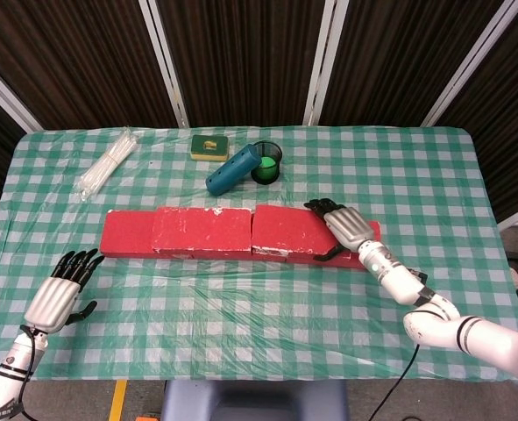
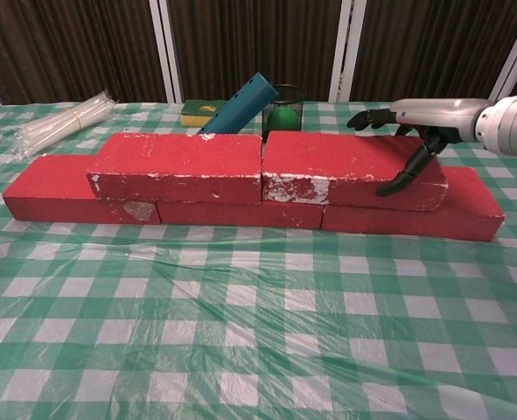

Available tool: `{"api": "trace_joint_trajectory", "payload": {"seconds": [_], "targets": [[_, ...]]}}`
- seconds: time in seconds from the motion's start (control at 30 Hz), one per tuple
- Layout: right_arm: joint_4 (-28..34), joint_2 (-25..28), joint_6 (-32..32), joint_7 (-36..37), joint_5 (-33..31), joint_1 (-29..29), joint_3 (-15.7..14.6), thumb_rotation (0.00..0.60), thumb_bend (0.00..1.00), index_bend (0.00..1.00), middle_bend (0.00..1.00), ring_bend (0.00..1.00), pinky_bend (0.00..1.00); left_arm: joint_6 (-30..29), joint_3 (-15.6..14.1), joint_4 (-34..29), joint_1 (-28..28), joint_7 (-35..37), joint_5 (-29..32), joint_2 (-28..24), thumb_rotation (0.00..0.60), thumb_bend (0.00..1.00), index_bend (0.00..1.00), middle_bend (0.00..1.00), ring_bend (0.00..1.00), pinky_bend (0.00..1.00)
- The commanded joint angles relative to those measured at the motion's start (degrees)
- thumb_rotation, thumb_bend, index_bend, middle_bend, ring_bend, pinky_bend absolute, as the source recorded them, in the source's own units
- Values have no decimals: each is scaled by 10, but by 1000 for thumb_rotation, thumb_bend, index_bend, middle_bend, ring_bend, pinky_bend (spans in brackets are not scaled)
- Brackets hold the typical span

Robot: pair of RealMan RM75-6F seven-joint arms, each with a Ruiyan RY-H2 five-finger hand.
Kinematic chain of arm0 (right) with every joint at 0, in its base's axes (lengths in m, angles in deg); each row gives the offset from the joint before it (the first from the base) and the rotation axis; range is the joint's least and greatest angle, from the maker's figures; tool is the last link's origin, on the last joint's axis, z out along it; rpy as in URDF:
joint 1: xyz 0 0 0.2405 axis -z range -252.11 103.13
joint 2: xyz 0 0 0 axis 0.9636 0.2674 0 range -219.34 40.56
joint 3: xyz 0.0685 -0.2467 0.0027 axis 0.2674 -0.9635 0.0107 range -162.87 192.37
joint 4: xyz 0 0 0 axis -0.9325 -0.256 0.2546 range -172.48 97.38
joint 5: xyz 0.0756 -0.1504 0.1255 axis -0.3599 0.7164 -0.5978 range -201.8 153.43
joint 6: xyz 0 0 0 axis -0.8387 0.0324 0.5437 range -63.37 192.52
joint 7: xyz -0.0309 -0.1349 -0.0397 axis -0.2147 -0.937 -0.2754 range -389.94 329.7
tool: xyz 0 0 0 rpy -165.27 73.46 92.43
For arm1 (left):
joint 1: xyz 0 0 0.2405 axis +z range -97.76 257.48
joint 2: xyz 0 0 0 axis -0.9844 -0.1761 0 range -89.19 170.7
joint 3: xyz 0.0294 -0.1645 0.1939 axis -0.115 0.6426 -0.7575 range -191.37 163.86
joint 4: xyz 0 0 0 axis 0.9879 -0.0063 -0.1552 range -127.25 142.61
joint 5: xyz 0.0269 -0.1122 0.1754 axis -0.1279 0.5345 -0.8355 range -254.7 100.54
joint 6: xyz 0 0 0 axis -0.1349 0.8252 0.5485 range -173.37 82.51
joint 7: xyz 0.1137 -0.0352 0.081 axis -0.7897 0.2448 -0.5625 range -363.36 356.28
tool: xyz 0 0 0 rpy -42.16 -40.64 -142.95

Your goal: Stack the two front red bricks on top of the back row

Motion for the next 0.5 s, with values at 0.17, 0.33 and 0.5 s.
{"api": "trace_joint_trajectory", "payload": {"seconds": [0.17,0.33,0.5], "targets": [[13,10,6,-6,-2,-1,-3,515,154,0,91,94,314,-1,-2,1,-1,6,-3,0,600,317,0,0,0,12],[18,16,5,-9,-2,-1,-4,506,152,0,85,88,302,-2,0,0,0,6,-1,0,600,316,0,0,0,12],[45,40,-36,2,24,17,-6,505,151,0,50,52,255,-6,-1,-2,1,3,-4,-1,600,316,0,0,0,12]]}}
